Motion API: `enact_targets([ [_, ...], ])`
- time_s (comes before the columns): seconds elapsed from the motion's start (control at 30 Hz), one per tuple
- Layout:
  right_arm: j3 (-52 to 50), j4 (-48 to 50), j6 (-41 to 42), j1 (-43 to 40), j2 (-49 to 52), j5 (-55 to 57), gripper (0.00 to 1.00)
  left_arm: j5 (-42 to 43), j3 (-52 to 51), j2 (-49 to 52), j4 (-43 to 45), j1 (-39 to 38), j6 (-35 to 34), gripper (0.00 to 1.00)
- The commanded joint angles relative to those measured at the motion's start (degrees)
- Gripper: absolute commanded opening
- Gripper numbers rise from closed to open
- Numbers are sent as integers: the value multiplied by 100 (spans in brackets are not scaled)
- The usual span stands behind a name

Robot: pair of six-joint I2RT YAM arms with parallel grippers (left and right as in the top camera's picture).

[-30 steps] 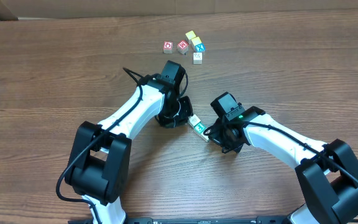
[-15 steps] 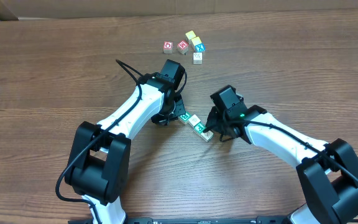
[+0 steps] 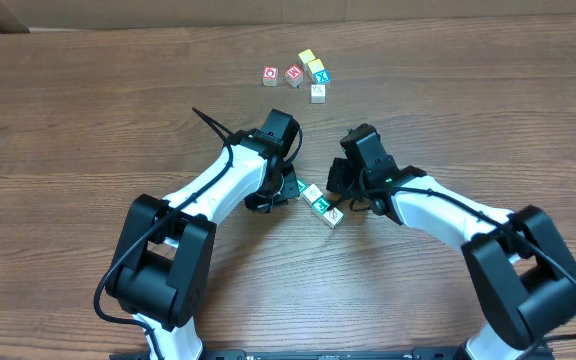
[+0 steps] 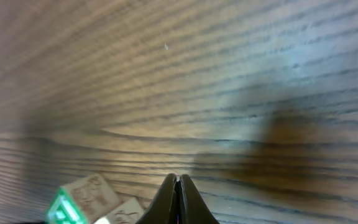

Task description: Flip 5 blocks

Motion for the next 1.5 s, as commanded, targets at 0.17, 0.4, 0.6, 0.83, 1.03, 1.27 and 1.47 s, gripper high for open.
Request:
enact_targets([
  [0.17,96,87,-444,-13,68,-887,4,33,-74,-76,249,-22,-37,4],
  [0.4,92,-120,-446,-11,68,-1088,4,28,-76,-76,258,-22,-42,4],
  [0.6,92,-138,-529,-11,68,-1163,4,24,-83,-76,334,-22,-39,4],
  [0.83,92,-140,-557,-11,68,-1268,4,24,-103,-76,389,-22,-42,4],
  [1.03,92,-142,-699,-11,68,-1373,4,20,-107,-76,415,-22,-39,4],
  [1.27,92,-140,-702,-11,68,-1373,4,22,-107,-76,494,-22,-42,4],
  [1.47,92,-133,-699,-13,68,-1368,4,-4,-107,-76,612,-22,-37,4],
])
